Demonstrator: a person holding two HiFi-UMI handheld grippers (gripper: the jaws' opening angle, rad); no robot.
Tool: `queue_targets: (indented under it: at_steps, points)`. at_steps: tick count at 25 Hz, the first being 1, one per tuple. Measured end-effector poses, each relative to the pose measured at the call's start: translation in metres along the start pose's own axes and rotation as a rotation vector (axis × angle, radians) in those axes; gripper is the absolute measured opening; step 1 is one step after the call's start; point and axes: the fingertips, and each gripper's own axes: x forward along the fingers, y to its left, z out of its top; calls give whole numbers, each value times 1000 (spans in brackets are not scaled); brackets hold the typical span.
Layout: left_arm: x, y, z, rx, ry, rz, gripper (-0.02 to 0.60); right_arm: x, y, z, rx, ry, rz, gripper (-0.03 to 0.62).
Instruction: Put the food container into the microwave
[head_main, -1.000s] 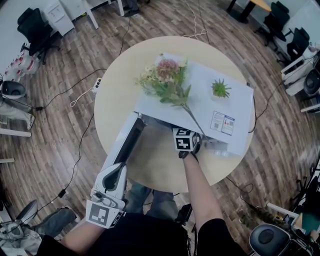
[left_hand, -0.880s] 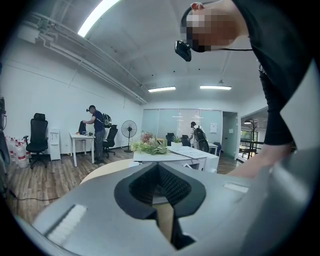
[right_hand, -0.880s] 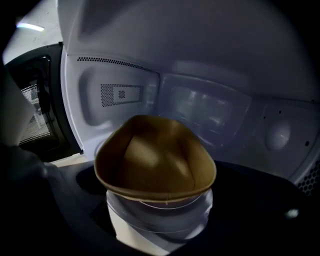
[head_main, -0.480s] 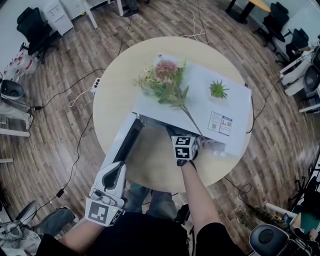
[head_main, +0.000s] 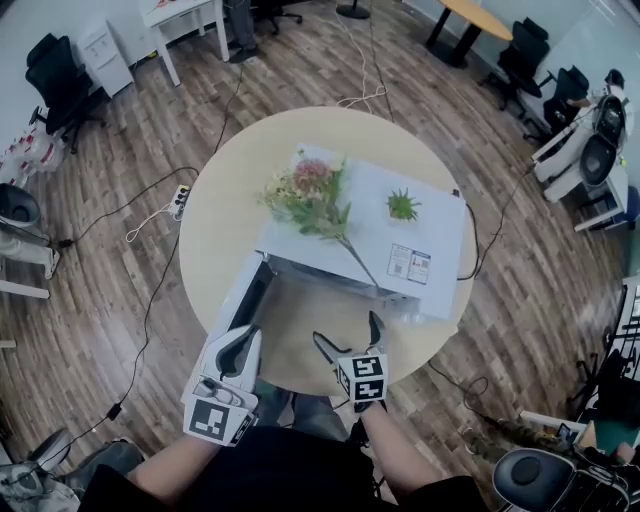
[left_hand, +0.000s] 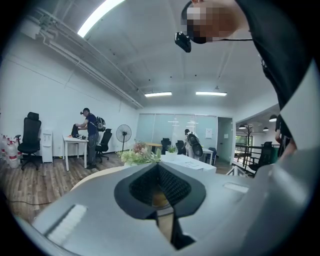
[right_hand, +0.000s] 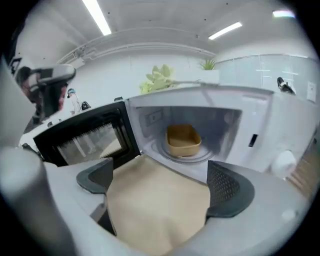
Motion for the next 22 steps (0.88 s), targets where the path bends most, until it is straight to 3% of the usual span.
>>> queue_targets:
  at_steps: [6,7,10,12,17,22]
  points:
    - [24,-21,28,6,-55,-70,1,-95,11,32,7,-94,57,579]
    - [27,-25,33,9,-69,-79,2,-111,8,41,18,-124,55,518]
    - [33,-36,46,14,-88,-102,1,-158,-7,70,32,-231,3,250]
    - [35,-43,54,19,-107,-120,0,-182,-15,90,5,-299,-40,212]
    - [32,-53,70,45,-121,-127,0,-228,-19,128,-34,-516,-131,36]
    - [28,-56,85,65,-146,-122,0,-262,-18,152,-37,-679,-191,18]
